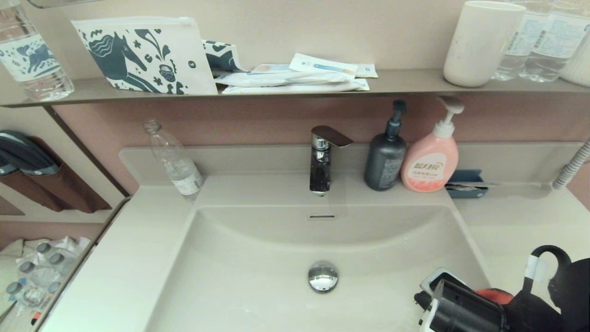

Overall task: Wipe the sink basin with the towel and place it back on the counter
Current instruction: Wipe the sink

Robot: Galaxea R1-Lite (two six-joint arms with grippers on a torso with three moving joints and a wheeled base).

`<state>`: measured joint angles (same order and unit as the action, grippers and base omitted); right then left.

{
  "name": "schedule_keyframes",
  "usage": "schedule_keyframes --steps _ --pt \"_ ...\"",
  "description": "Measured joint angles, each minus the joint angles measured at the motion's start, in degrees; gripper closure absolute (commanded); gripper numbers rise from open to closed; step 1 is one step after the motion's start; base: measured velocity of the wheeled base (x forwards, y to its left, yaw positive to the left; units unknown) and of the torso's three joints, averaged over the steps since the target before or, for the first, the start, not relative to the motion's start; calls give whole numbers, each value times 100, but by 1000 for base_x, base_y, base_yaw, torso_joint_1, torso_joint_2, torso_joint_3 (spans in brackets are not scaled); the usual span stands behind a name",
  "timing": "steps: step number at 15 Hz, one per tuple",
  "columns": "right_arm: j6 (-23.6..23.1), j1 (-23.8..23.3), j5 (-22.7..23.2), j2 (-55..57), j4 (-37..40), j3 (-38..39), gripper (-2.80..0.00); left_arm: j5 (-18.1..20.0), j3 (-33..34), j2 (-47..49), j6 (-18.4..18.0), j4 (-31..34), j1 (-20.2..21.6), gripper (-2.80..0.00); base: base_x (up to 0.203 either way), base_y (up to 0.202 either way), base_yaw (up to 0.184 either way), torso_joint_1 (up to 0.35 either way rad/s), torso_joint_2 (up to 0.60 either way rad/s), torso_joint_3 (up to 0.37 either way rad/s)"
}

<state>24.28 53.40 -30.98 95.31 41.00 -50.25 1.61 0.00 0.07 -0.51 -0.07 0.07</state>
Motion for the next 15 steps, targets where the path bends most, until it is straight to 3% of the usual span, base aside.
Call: schedule_keyframes --steps 7,10,15 --pt "-264 -1013 -283 375 -64 -462 0 0 0 0 0 0 0 0 0 0 0 0 0 0" --pt "-723 -1638 -293 637 -533 -965 0 2 0 0 -1 0 0 0 0 0 0 0 0 0" --pt "-944 -2134 -294 1250 -832 -1830 0 0 0 0 -1 0 0 0 0 0 0 0 0 0"
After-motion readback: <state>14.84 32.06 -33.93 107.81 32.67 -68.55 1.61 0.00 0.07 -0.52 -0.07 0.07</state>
